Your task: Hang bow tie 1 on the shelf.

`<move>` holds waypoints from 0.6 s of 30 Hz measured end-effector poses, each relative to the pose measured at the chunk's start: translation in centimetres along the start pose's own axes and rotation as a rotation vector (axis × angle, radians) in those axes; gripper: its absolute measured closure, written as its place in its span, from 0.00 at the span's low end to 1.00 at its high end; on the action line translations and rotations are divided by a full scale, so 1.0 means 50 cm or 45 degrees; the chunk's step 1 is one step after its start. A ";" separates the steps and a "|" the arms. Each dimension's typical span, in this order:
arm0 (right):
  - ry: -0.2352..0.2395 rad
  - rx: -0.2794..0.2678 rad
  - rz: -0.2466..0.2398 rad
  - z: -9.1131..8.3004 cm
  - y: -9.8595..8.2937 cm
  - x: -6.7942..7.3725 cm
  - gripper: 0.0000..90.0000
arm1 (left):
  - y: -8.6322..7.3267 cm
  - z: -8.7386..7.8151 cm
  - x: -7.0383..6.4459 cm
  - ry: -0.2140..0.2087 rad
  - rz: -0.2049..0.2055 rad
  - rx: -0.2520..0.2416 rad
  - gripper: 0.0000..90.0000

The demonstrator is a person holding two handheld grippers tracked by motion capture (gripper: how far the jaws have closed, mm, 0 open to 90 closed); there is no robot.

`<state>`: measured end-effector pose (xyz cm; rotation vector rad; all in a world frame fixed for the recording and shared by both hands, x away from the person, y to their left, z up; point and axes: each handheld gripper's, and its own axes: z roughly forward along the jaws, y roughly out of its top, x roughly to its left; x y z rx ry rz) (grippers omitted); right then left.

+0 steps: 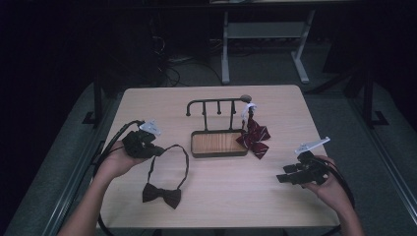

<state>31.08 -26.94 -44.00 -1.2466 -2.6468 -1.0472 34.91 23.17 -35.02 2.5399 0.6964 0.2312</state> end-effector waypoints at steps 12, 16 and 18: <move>0.004 -0.006 0.003 -0.002 0.001 0.003 0.49 | 0.015 -0.032 -0.010 0.004 0.033 -0.016 1.00; 0.002 -0.005 -0.001 -0.003 0.001 0.003 0.49 | 0.022 -0.046 -0.013 0.012 0.053 -0.016 1.00; 0.005 -0.003 0.004 -0.003 0.001 0.003 0.49 | 0.026 -0.051 -0.013 0.013 0.056 -0.018 1.00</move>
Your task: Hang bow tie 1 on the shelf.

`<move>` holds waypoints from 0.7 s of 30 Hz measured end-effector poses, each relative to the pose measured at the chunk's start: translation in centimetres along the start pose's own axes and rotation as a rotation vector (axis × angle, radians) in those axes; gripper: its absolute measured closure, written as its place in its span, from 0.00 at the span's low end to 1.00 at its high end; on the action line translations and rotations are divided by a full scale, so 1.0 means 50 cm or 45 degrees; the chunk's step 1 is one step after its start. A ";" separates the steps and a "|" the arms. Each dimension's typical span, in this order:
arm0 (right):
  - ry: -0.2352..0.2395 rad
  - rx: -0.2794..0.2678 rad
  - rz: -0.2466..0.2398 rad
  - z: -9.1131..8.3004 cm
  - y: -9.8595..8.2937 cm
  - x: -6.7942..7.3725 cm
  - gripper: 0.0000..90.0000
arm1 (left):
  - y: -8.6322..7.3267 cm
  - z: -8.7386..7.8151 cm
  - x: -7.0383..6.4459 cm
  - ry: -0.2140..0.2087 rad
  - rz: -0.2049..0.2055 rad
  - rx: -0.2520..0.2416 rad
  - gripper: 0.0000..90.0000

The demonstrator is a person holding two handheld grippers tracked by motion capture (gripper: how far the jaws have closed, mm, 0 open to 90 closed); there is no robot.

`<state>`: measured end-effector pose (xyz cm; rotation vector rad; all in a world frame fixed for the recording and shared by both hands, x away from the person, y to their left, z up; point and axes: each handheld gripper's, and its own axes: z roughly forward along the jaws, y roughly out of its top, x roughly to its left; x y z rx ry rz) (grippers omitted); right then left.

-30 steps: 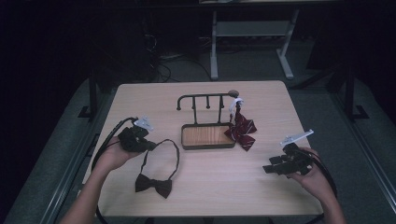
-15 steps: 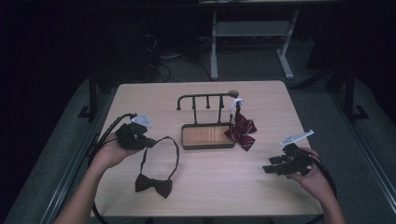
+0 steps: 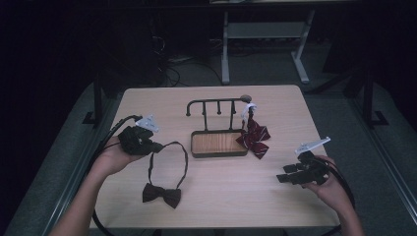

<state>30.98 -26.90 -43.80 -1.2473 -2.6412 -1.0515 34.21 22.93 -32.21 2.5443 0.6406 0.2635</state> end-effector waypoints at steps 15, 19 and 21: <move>0.006 -0.002 0.000 0.003 -0.007 -0.001 0.49 | 0.022 -0.025 -0.018 0.002 0.053 -0.002 1.00; 0.002 0.002 -0.013 0.004 -0.007 -0.001 0.49 | 0.024 -0.034 -0.023 0.005 0.064 -0.003 1.00; 0.003 -0.003 -0.011 0.004 -0.007 0.000 0.49 | 0.026 -0.038 -0.024 0.010 0.075 -0.005 1.00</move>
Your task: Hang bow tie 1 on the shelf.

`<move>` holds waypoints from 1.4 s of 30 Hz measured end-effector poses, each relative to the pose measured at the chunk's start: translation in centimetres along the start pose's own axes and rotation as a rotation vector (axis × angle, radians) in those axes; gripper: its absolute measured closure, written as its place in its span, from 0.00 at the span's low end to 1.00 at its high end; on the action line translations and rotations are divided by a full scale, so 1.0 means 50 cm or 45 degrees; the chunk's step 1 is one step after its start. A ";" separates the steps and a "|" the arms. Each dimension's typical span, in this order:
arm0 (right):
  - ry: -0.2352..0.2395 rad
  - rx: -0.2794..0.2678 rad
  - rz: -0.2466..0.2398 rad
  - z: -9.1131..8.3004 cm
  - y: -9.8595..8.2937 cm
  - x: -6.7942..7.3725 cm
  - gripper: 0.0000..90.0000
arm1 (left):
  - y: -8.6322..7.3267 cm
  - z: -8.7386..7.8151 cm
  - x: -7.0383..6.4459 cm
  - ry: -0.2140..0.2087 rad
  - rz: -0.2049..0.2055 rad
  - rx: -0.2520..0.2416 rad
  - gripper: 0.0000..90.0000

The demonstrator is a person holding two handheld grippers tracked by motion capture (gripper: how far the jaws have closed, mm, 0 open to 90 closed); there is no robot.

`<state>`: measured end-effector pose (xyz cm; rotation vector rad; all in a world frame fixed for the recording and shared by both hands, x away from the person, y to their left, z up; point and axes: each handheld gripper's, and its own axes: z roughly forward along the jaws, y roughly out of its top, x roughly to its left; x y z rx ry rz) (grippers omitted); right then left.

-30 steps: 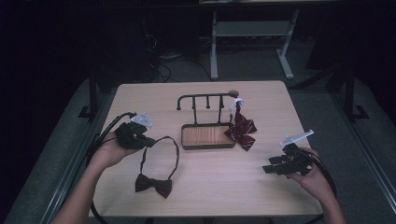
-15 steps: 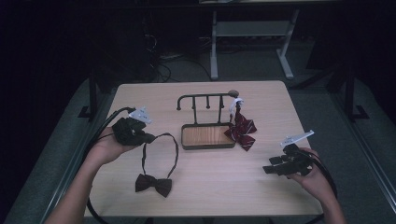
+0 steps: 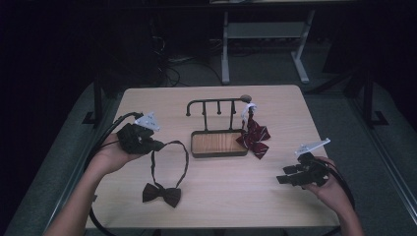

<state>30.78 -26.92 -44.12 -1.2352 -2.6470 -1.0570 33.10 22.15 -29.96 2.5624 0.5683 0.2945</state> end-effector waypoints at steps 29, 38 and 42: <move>0.011 -0.007 -0.005 -0.002 -0.001 0.002 0.49 | 0.042 -0.046 0.004 0.024 0.029 -0.035 1.00; 0.011 -0.004 -0.008 -0.001 -0.001 0.003 0.49 | 0.067 -0.045 0.004 0.017 0.058 -0.027 1.00; 0.010 -0.006 -0.011 -0.002 -0.001 0.003 0.49 | 0.080 -0.044 0.002 0.012 0.077 -0.019 1.00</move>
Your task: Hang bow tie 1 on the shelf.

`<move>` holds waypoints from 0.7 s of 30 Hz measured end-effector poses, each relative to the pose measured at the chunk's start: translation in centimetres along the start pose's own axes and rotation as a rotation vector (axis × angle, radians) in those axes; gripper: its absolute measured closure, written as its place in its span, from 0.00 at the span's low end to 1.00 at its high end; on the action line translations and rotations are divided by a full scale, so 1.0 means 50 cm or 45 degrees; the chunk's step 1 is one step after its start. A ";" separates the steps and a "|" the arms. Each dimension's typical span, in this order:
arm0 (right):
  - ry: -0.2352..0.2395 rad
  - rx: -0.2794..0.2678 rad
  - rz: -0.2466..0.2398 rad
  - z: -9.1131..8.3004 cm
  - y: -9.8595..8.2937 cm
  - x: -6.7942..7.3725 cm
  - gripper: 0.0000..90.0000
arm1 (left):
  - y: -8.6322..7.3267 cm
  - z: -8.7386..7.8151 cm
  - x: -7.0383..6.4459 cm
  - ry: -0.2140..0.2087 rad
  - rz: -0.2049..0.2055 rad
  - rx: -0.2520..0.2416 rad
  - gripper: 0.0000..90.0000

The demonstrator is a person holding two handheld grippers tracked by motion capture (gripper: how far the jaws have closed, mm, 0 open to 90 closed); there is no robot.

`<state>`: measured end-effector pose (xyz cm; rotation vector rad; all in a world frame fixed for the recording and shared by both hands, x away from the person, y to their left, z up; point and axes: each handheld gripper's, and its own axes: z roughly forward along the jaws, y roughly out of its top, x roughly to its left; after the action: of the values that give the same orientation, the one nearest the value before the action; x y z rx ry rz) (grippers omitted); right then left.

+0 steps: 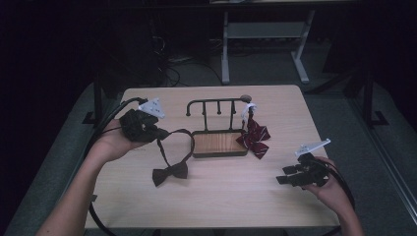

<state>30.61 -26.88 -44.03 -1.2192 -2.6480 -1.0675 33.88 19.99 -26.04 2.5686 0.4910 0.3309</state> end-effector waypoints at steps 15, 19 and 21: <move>0.002 -0.004 0.000 0.000 0.001 0.002 0.49 | 0.038 0.009 0.023 0.001 0.000 0.036 1.00; -0.002 -0.001 0.001 -0.002 0.000 0.001 0.49 | 0.050 0.009 0.029 0.008 0.007 0.049 1.00; -0.004 -0.002 -0.002 -0.002 -0.001 0.001 0.49 | 0.054 0.009 0.033 0.010 0.006 0.054 1.00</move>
<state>30.54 -26.93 -43.96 -1.2207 -2.6510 -1.0695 36.29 18.27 -24.80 2.6108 0.5001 0.3358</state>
